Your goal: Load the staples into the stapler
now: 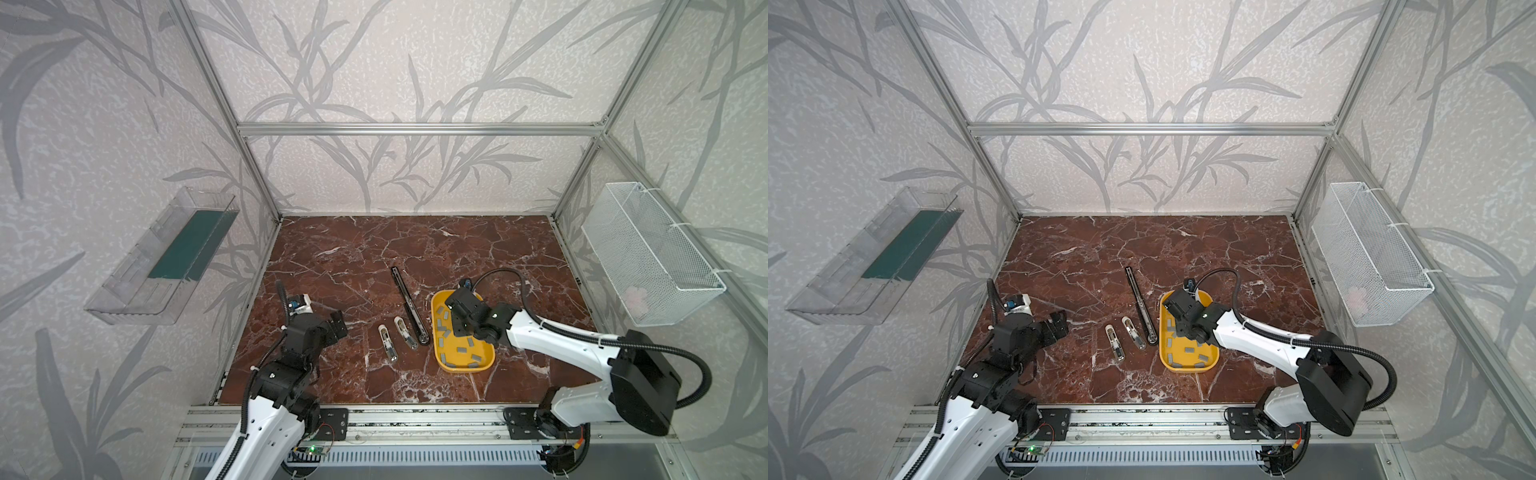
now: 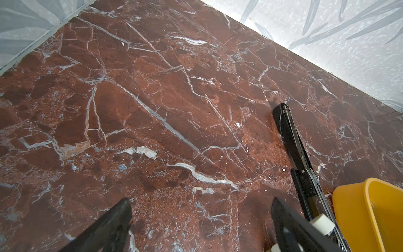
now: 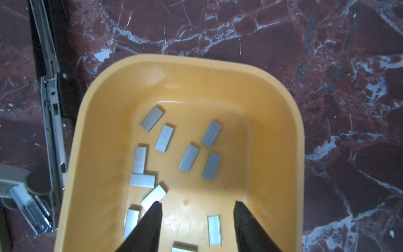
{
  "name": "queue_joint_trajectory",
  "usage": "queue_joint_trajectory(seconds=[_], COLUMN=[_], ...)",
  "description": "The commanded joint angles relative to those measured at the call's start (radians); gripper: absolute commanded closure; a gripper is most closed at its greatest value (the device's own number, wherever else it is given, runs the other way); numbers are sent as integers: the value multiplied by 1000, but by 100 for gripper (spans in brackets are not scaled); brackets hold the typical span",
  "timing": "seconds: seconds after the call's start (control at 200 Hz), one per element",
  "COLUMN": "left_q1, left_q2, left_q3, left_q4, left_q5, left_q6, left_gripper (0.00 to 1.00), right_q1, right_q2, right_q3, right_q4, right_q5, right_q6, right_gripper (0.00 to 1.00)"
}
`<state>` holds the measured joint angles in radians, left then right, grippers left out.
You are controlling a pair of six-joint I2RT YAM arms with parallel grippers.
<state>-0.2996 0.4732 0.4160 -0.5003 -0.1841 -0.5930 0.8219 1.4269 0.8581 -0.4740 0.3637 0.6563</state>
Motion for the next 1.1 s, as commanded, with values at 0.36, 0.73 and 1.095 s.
queue_joint_trajectory(seconds=[0.36, 0.73, 1.095], left_q1=[2, 2, 2], left_q2=[-2, -5, -5], left_q3=[-17, -18, -20], left_q4=[22, 23, 24], left_q5=[18, 23, 26], left_q6=[25, 25, 26], left_gripper=[1, 1, 1], right_q1=[-79, -133, -158], right_q2=[235, 274, 339], right_q3=[72, 56, 63], right_q4=[85, 183, 173], right_q5=[55, -5, -19], right_q6=[80, 94, 155], right_gripper=[52, 55, 66])
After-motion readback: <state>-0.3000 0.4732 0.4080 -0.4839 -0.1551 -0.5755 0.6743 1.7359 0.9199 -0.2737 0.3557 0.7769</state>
